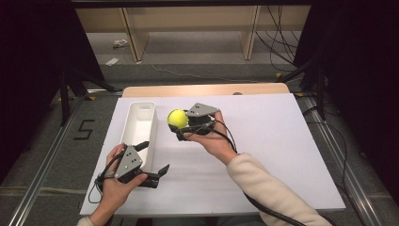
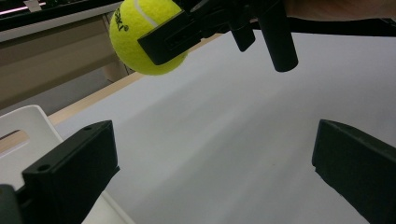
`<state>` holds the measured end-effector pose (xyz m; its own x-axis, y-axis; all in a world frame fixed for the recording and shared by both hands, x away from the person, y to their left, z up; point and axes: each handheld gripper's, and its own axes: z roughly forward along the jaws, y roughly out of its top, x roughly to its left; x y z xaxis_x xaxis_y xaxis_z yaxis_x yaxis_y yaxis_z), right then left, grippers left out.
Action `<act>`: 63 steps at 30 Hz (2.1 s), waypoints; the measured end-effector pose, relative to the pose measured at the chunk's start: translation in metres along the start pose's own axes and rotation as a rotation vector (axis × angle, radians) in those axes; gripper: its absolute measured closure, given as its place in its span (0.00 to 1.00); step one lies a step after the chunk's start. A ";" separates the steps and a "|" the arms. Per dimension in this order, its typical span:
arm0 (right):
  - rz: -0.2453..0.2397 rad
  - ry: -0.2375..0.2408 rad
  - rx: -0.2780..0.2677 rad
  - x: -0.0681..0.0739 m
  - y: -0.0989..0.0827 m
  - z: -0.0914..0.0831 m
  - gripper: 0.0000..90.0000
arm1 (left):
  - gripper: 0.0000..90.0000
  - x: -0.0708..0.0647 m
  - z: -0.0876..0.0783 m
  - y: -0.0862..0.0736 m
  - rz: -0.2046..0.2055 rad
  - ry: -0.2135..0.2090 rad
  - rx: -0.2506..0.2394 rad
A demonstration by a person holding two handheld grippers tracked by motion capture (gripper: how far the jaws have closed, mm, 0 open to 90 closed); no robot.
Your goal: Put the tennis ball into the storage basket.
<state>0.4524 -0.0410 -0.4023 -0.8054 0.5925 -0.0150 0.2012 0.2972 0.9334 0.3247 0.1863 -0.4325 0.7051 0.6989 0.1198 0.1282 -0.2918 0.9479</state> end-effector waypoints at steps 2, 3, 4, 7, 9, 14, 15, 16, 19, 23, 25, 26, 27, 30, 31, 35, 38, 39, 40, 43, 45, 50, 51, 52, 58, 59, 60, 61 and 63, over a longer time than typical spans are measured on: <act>0.001 -0.001 -0.001 0.000 0.000 0.001 0.29 | 0.00 0.000 0.000 0.000 0.000 -0.001 0.000; 0.001 -0.001 0.000 0.000 0.001 0.001 0.29 | 0.00 0.000 0.000 0.000 0.000 -0.001 0.000; -0.002 0.000 0.003 0.000 0.001 0.001 0.29 | 0.00 0.000 0.000 0.000 0.000 -0.001 0.000; -0.002 0.001 0.002 0.001 0.002 0.002 0.29 | 0.00 0.000 0.000 0.000 0.000 0.000 0.000; -0.004 0.001 0.001 0.002 0.003 0.003 0.29 | 0.00 0.000 0.000 0.000 0.000 -0.001 0.001; -0.005 0.005 0.002 0.003 0.003 0.004 0.29 | 0.00 0.000 0.000 0.000 -0.001 -0.001 0.000; -0.005 0.006 0.003 0.003 0.003 0.005 0.29 | 0.00 0.000 0.000 0.000 0.000 -0.001 0.000; -0.006 0.007 0.003 0.003 0.003 0.005 0.29 | 0.00 0.000 0.000 0.000 -0.001 -0.001 0.000; -0.005 0.007 0.005 0.004 0.003 0.006 0.29 | 0.00 0.000 0.000 0.000 -0.001 -0.002 0.000; -0.007 0.010 0.008 0.005 0.004 0.007 0.29 | 0.00 0.000 0.000 0.000 0.000 -0.001 0.000; -0.006 0.010 0.004 0.005 0.004 0.008 0.29 | 0.00 0.000 0.000 0.000 -0.001 -0.001 0.000; -0.007 0.011 0.006 0.006 0.004 0.008 0.29 | 0.00 0.000 0.000 0.000 -0.001 -0.001 0.000; -0.009 0.012 0.007 0.006 0.004 0.009 0.29 | 0.00 0.000 0.000 0.000 -0.001 -0.001 0.000; -0.010 0.013 0.004 0.007 0.005 0.010 0.29 | 0.00 0.000 0.000 0.000 0.000 -0.001 0.001; -0.010 0.014 0.003 0.007 0.005 0.010 0.29 | 0.00 0.000 0.000 0.000 0.000 -0.001 0.001; -0.012 0.017 0.007 0.008 0.006 0.011 0.29 | 0.00 0.000 0.000 0.000 0.000 -0.001 0.001; -0.008 0.016 0.004 0.008 0.007 0.012 0.29 | 0.00 0.000 0.000 0.000 -0.001 -0.002 0.001; -0.011 0.017 0.006 0.008 0.007 0.012 0.29 | 0.00 0.000 0.000 0.000 -0.001 -0.002 0.000; -0.011 0.018 0.006 0.009 0.007 0.013 0.29 | 0.00 0.000 0.000 0.000 -0.001 -0.002 0.000; -0.012 0.020 0.005 0.009 0.008 0.014 0.29 | 0.00 0.000 0.000 0.000 -0.002 -0.009 0.000; -0.008 0.019 0.003 0.009 0.008 0.014 0.29 | 0.00 0.000 0.000 0.000 -0.002 -0.009 -0.001; -0.009 0.022 0.004 0.010 0.009 0.016 0.29 | 0.00 0.000 0.000 0.000 -0.001 -0.008 -0.002; -0.011 0.022 0.004 0.010 0.009 0.016 0.29 | 0.00 0.000 0.000 0.000 -0.002 -0.007 -0.002; -0.011 0.023 0.004 0.011 0.010 0.017 0.29 | 0.00 0.000 0.000 0.000 -0.003 -0.007 -0.002; -0.013 0.025 0.005 0.012 0.010 0.019 0.29 | 0.00 0.000 0.000 0.000 0.000 -0.001 0.001; -0.013 0.026 0.006 0.012 0.010 0.019 0.29 | 0.00 0.000 0.000 0.000 -0.001 0.000 0.001; -0.012 0.028 0.007 0.012 0.010 0.019 0.29 | 0.00 0.000 0.000 0.000 -0.001 0.000 0.001; -0.010 0.027 0.005 0.012 0.010 0.020 0.29 | 0.00 0.000 0.000 0.000 -0.001 0.001 0.001; -0.011 0.027 0.003 0.012 0.010 0.021 0.29 | 0.00 0.000 0.000 0.000 -0.001 0.002 0.001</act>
<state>0.4562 -0.0153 -0.4001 -0.8224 0.5687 -0.0154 0.1941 0.3059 0.9321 0.3245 0.1866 -0.4323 0.7034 0.7007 0.1199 0.1295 -0.2922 0.9476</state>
